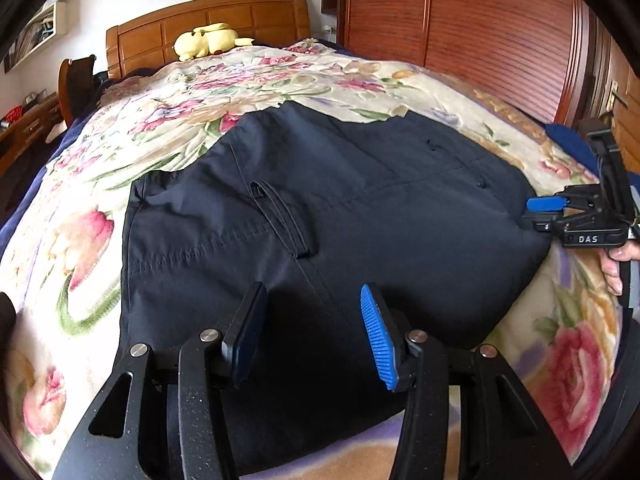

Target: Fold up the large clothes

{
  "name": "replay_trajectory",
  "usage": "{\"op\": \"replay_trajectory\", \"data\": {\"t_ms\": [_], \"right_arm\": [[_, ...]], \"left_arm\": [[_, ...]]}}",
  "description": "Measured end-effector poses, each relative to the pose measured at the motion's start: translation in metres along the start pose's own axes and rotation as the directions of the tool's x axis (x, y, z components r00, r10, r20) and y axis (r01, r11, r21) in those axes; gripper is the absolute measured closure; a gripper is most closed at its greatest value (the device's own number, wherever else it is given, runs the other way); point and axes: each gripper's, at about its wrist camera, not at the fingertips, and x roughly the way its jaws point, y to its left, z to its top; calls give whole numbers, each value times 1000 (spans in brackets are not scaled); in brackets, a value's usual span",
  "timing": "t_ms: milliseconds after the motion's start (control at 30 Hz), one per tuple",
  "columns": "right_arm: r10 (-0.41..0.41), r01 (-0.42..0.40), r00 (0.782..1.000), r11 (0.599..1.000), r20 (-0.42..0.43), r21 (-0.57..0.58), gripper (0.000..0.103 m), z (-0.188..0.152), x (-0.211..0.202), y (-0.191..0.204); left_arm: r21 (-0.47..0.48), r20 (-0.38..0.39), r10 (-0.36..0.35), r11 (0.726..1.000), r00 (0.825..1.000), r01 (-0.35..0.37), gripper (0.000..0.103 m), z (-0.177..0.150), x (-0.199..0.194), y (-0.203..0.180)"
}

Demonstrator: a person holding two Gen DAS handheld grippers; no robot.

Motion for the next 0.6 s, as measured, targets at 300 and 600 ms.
{"op": "replay_trajectory", "data": {"t_ms": [300, 600], "right_arm": [[-43, 46, 998, 997, 54, -62, 51, 22, -37, 47], [103, -87, 988, 987, 117, -132, 51, 29, -44, 121]], "left_arm": [[-3, -16, 2, 1000, 1000, -2, 53, -4, 2, 4], [-15, -19, -11, 1000, 1000, 11, 53, -4, 4, 5]]}}
